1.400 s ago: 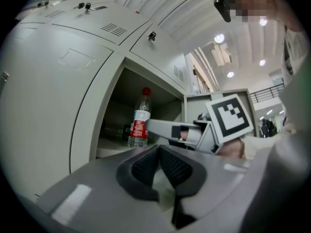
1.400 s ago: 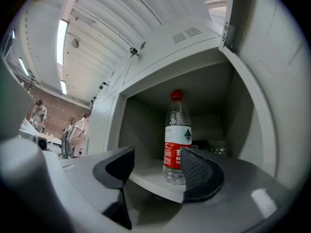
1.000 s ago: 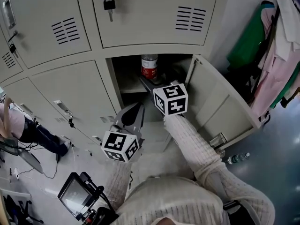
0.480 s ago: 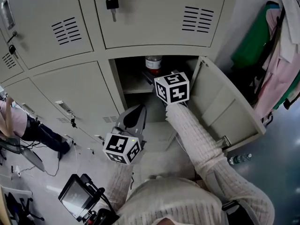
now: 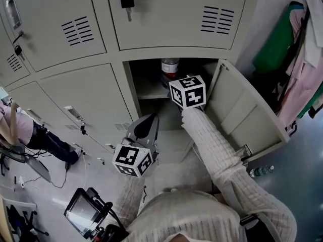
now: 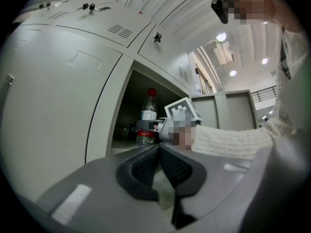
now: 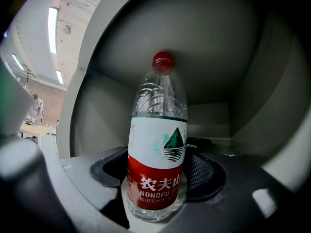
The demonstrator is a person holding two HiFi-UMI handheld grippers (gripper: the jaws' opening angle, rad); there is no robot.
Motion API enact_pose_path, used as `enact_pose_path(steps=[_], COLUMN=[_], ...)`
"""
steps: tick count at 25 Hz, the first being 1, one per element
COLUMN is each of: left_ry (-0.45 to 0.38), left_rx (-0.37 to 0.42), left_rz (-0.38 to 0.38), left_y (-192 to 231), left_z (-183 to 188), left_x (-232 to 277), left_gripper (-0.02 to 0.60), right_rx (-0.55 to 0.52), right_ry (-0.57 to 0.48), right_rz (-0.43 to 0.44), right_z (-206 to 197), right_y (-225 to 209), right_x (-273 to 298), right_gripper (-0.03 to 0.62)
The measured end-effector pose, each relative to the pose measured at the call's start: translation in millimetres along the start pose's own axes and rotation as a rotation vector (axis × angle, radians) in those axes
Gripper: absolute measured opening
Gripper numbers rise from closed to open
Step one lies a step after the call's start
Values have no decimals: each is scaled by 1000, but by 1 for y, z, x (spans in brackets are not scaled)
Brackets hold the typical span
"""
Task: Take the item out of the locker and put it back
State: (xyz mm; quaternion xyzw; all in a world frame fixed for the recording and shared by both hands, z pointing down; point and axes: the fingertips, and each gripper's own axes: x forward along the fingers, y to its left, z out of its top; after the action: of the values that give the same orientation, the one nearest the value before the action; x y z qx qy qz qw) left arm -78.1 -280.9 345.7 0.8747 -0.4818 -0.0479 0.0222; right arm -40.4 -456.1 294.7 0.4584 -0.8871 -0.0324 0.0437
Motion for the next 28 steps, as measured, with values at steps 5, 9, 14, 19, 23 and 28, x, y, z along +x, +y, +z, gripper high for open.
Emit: enact_pose_path(steps=[5,9,14,19,23,28], left_ry=[5,17,30,31,25,7], left_rx=[-6,-15,-16,-2,-8,-16], left_rz=[-2,-3,-7,-19,-21,-27], left_y=[-1,-7,-13,-22,-25,-34], left_z=[-2,-8,-10,-9,-8,-4], left_x=[-5,-9,-17,-27,-32,-34], left_gripper=[8,8,8,6,6,6], right_rx=[-4,-34,-8,14,41,22], right_ry=[-6,-19,-6,-3,-24,-3], right_rz=[-3,-20,1,6,12,40], right_z=[0,0,-1,-1,0,0], right_y=[0,2,0,1,7,21], right_x=[0,-1,-1,-15,-31,-51], right_gripper=[327,327,327,321,316,313])
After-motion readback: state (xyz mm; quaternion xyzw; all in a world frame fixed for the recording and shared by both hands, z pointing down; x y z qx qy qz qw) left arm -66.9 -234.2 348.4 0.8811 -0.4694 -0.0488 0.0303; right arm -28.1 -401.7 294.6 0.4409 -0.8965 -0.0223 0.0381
